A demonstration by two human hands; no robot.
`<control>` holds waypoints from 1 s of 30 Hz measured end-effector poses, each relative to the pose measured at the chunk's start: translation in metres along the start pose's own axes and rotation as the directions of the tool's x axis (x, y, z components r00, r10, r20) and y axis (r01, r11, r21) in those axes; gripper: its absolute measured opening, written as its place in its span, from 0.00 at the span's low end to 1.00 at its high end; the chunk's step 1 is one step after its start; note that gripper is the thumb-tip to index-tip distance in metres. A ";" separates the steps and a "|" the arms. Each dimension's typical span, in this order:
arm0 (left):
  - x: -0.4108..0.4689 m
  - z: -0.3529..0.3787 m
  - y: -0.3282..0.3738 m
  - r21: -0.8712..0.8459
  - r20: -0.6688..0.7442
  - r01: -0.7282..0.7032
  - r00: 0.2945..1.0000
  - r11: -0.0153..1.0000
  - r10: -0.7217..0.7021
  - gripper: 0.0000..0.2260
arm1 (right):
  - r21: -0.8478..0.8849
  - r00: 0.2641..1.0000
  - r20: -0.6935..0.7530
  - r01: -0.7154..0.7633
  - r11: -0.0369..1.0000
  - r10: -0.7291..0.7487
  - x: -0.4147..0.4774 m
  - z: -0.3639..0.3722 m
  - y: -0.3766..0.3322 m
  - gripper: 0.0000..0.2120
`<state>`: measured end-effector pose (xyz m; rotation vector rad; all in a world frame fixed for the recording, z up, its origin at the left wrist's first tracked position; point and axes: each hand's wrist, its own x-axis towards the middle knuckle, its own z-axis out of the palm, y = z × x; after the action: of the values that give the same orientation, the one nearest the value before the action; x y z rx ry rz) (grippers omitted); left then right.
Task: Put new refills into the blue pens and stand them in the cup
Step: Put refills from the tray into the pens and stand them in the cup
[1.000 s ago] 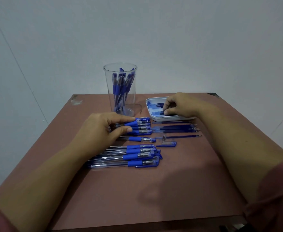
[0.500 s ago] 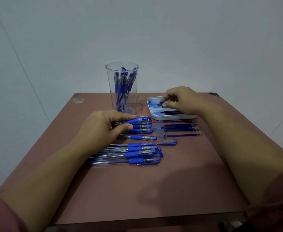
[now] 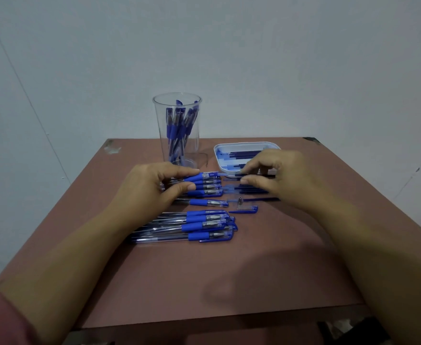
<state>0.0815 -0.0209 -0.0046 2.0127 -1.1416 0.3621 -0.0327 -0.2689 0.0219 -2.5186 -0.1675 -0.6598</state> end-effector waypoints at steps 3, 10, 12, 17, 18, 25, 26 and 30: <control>0.000 0.001 0.000 -0.005 -0.005 -0.002 1.000 1.000 0.002 0.14 | 0.025 0.999 -0.045 0.010 1.000 -0.009 -0.001 0.008 0.005 0.08; 0.000 0.000 0.004 -0.030 0.010 0.015 1.000 0.999 -0.015 0.16 | 0.049 0.995 -0.082 0.064 0.997 -0.060 0.000 0.014 0.001 0.07; 0.000 0.000 0.005 -0.047 0.012 0.019 1.000 0.999 -0.018 0.15 | 0.062 0.994 -0.082 0.073 0.995 -0.067 0.001 0.016 0.001 0.07; 0.000 0.002 0.005 -0.096 0.011 0.035 0.999 0.995 -0.034 0.14 | 0.107 0.996 -0.062 0.076 0.991 -0.070 -0.002 0.022 -0.001 0.10; 0.000 0.002 0.005 -0.105 0.007 0.040 0.999 0.994 -0.040 0.15 | 0.108 0.996 -0.061 0.078 0.991 -0.072 -0.002 0.023 -0.002 0.10; 0.000 0.002 0.003 -0.125 0.007 0.041 0.999 0.991 -0.040 0.14 | 0.132 0.986 -0.150 0.088 0.987 -0.068 -0.002 0.021 -0.005 0.09; 0.000 0.002 0.003 -0.127 0.011 0.041 0.999 0.991 -0.040 0.13 | 0.126 0.987 -0.145 0.085 0.988 -0.067 -0.002 0.021 -0.005 0.09; 0.000 0.002 0.003 -0.143 0.012 0.029 1.000 0.989 -0.028 0.13 | 0.131 0.989 -0.134 0.077 0.988 -0.059 -0.002 0.024 -0.005 0.08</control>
<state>0.0787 -0.0229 -0.0045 1.9055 -1.1116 0.2489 -0.0260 -0.2522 0.0057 -2.3398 -0.2446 -0.8093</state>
